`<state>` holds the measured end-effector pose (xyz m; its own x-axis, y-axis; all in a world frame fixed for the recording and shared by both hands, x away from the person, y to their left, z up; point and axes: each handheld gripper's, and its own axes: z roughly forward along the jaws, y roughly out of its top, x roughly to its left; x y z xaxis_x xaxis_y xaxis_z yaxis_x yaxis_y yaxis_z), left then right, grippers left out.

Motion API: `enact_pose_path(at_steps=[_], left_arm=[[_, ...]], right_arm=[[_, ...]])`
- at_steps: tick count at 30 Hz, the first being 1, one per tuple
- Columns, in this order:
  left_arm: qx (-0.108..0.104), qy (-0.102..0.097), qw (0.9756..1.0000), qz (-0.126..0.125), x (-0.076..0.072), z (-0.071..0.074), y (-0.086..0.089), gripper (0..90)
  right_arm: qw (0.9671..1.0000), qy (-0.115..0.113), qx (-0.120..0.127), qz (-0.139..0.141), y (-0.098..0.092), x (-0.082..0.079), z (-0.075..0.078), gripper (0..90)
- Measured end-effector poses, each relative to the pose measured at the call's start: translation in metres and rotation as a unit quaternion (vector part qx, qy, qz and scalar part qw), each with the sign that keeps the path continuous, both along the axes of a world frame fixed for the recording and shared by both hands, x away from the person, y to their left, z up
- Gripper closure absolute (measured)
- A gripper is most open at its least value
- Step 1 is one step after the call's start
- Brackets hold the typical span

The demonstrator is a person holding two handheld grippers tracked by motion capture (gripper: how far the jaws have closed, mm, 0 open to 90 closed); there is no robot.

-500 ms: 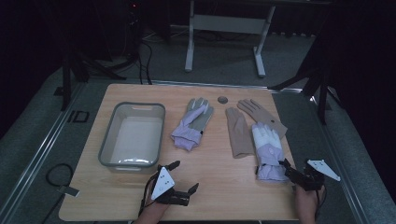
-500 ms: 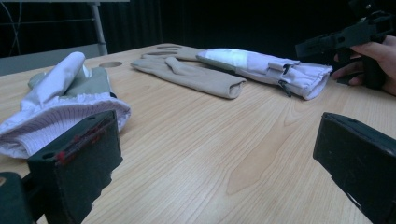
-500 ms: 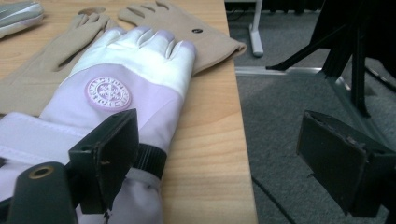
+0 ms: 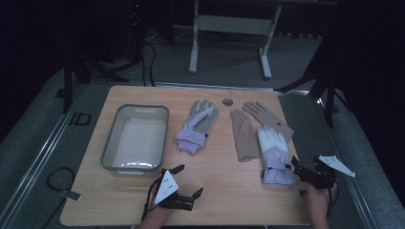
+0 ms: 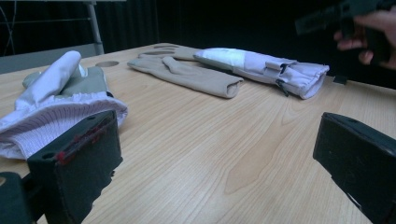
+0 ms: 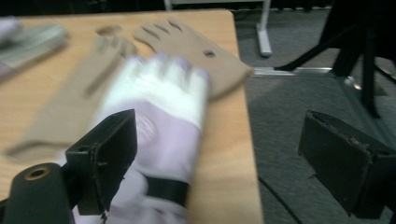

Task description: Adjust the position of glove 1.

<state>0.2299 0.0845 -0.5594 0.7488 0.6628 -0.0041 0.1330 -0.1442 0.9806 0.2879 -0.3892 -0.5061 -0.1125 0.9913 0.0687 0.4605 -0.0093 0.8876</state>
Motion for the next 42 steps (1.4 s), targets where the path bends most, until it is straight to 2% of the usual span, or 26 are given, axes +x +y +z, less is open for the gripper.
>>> enact_pose_path(at_steps=[2,5,9,12,13,14,16,19,20,25,26,27,31,36,41,42], left_arm=[[0.002,-0.002,1.0,-0.001,-0.001,0.0,0.0,1.0],[0.001,-0.001,1.0,-0.001,-0.001,0.0,0.0,1.0],[0.0,-0.002,1.0,-0.002,-0.001,0.0,0.0,1.0],[-0.001,-0.003,1.0,-0.002,-0.001,0.0,0.0,1.0],[-0.001,-0.003,1.0,-0.002,-0.001,0.0,0.0,1.0],[-0.002,-0.002,1.0,-0.002,-0.001,0.0,0.0,1.0],[-0.003,-0.002,1.0,-0.002,-0.001,0.0,0.0,1.0],[-0.003,-0.002,1.0,-0.002,-0.001,0.0,0.0,1.0],[-0.002,-0.003,1.0,-0.002,-0.001,0.0,0.0,1.0],[-0.002,-0.004,1.0,-0.001,-0.001,0.0,0.0,1.0],[-0.003,-0.003,1.0,-0.001,-0.001,0.0,0.0,1.0],[-0.004,-0.003,1.0,-0.002,-0.001,0.0,0.0,1.1],[-0.004,-0.001,1.0,-0.003,-0.001,0.0,0.001,1.0],[-0.005,-0.002,1.0,-0.004,-0.001,0.0,0.001,1.0],[-0.004,-0.002,1.0,-0.005,-0.001,0.0,0.001,1.0],[-0.004,-0.002,1.0,-0.005,-0.001,0.0,0.001,1.0]], right_arm=[[0.9999,0.009,0.0,0.013,0.005,0.005,0.014,13.5],[0.9997,0.012,-0.01,0.017,0.014,0.012,0.031,13.9],[0.9993,0.008,0.002,0.036,0.023,0.021,0.051,14.0],[0.9985,0.015,-0.01,0.051,0.032,0.03,0.064,11.6],[0.9987,0.016,-0.017,0.045,0.038,0.034,0.07,11.6],[0.9986,0.019,-0.012,0.048,0.041,0.038,0.074,11.5],[0.9984,0.012,0.001,0.056,0.048,0.042,0.082,10.9],[0.9976,-0.008,-0.016,0.066,0.063,0.046,0.093,10.6],[0.997,-0.011,-0.014,0.076,0.068,0.048,0.096,10.6],[0.995,-0.014,-0.014,0.098,0.084,0.056,0.105,10.7],[0.9936,-0.01,-0.014,0.112,0.094,0.063,0.11,13.5],[0.9937,-0.013,-0.012,0.11,0.098,0.065,0.112,13.5],[0.9916,-0.003,-0.015,0.128,0.114,0.076,0.117,13.3],[0.9901,0.004,-0.018,0.139,0.131,0.088,0.12,13.3],[0.9872,0.014,-0.014,0.159,0.161,0.103,0.118,12.9],[0.9872,0.014,-0.014,0.159,0.161,0.103,0.118,12.9]])
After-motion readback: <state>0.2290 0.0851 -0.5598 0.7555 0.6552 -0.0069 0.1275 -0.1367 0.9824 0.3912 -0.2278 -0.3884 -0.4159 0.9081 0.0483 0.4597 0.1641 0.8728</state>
